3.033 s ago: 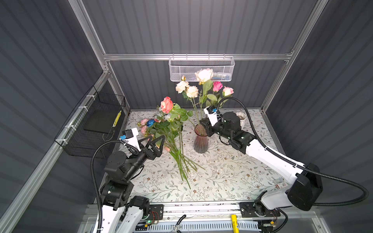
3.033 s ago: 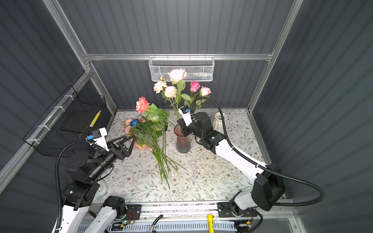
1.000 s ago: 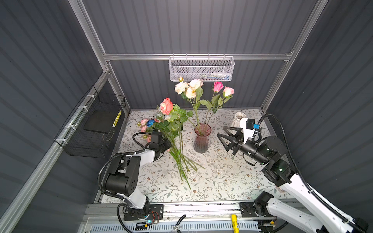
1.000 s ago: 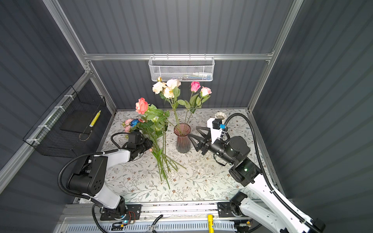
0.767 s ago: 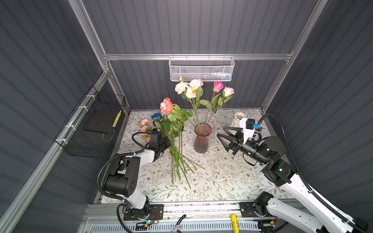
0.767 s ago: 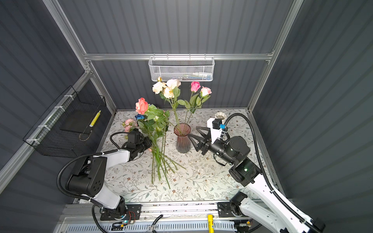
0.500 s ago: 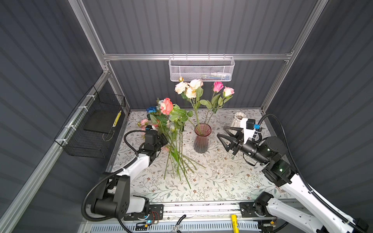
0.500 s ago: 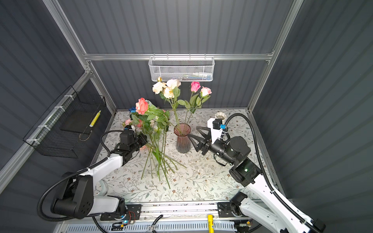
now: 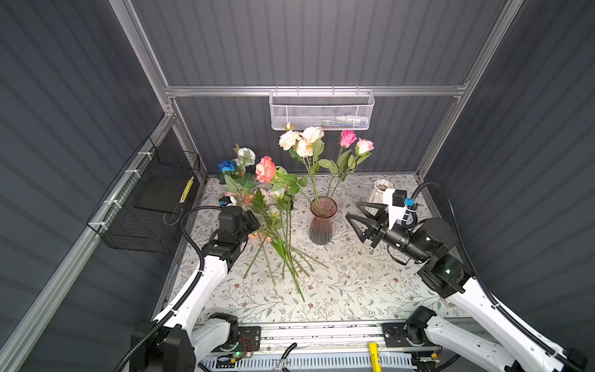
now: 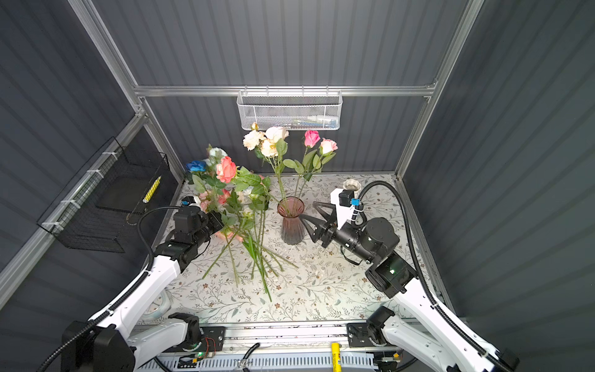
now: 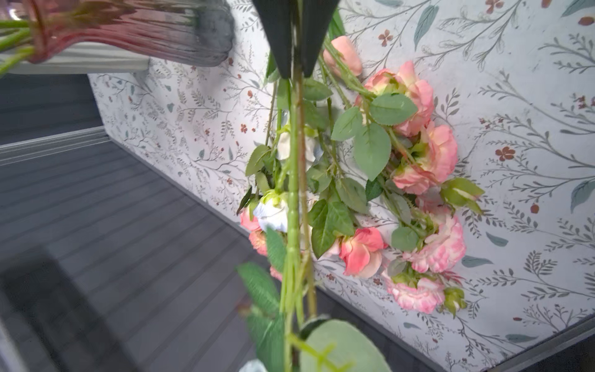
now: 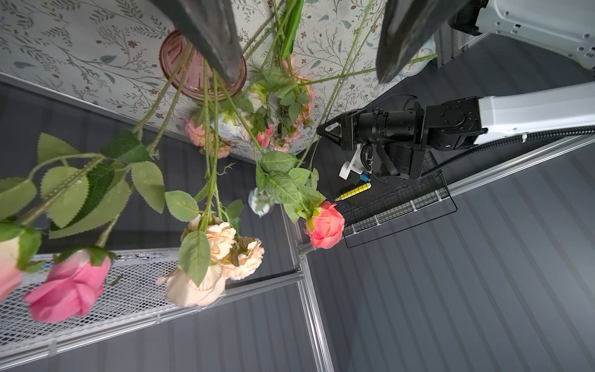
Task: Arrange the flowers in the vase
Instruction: 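Grasp the bunch stems with the left gripper and pull up a blue rose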
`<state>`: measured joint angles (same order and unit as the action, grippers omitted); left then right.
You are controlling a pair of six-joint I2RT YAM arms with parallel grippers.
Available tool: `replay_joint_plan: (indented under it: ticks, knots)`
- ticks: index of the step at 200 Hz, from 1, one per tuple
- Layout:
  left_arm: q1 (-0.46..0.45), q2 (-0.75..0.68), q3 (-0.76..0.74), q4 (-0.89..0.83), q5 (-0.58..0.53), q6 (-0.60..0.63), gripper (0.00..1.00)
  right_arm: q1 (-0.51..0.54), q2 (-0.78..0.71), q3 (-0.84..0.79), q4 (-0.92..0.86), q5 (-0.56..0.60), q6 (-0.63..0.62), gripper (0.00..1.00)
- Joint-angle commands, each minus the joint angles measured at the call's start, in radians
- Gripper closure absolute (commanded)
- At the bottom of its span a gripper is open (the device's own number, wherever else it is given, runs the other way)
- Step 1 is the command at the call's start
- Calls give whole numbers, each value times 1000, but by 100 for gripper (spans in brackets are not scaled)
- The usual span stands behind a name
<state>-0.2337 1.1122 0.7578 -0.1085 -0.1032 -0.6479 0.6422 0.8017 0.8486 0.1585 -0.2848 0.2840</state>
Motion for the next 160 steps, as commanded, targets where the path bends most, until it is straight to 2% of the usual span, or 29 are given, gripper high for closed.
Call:
replay_joint_plan:
  ticks: [1,12,38,74,117,160]
  knots:
    - [5,-4,2,-123,-11,-28,34,0,-10,-2,29,-3,9,31]
    - [5,-17,-1,-154,-26,-40,24,-1,-12,-2,26,-5,10,31]
    - [5,-46,-35,-188,-20,-64,23,0,-15,-5,28,-9,14,31]
    - [5,-34,-81,-208,26,-29,39,0,-9,-13,35,-22,20,31]
    - [5,-6,-120,-259,-61,8,39,0,-14,-22,40,-19,21,31]
    - [5,74,-202,-86,-4,27,42,0,-22,-22,35,-16,16,31]
